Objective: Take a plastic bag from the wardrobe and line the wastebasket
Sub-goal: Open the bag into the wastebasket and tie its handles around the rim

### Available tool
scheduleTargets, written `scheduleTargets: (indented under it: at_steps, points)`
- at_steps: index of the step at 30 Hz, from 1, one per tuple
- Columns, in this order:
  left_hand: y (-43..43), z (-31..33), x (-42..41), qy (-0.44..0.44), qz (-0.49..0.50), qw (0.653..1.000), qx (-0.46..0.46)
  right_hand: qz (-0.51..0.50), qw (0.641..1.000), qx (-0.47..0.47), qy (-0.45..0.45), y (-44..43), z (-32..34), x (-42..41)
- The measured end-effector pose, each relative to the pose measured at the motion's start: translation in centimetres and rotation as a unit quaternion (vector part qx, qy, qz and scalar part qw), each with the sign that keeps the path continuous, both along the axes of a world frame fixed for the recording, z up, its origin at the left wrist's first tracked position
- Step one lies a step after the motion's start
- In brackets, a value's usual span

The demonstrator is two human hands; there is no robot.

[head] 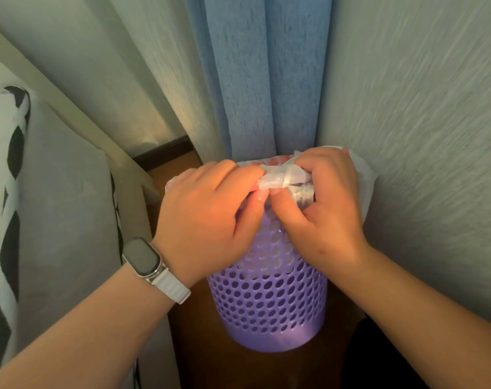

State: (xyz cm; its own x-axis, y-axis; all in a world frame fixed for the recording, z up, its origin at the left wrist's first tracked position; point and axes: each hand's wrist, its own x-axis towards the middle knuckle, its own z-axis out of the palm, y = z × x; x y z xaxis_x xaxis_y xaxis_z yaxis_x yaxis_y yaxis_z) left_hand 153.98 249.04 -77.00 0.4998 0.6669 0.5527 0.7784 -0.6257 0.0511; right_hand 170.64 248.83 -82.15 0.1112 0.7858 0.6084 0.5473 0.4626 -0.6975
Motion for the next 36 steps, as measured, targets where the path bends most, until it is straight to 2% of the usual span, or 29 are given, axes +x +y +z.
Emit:
scheduleTargets:
  at_steps: [6, 12, 17, 20, 27, 31, 36]
  points:
    - [0.9, -0.9, -1.3, 0.002, 0.022, 0.999, -0.045, 0.04, 0.999, -0.02, -0.006, 0.7, -0.9, 0.7]
    - [1.1, -0.8, -1.8, -0.034, 0.014, 0.999, -0.025, 0.032, 0.998, -0.05, -0.029, 1.5, -1.4, 1.7]
    - [1.0, -0.6, -1.8, -0.052, -0.018, 0.998, -0.016, 0.013, 0.999, -0.018, 0.026, 1.1, -0.7, 1.4]
    - [0.9, -0.2, -1.6, -0.036, -0.04, 0.998, -0.014, -0.007, 1.0, -0.008, 0.025, 0.7, -0.5, 1.1]
    - [0.0, 0.0, 0.0, -0.013, -0.015, 0.999, 0.035, -0.013, 1.0, -0.007, 0.024, -0.1, 0.3, 0.2]
    - [0.1, -0.4, -0.3, -0.028, -0.005, 0.999, 0.018, -0.009, 0.999, -0.031, 0.022, -0.3, 0.4, -0.2]
    - [0.6, -0.8, -1.0, -0.043, 0.005, 0.999, 0.015, 0.021, 1.0, -0.008, -0.003, -0.1, 0.5, 0.2]
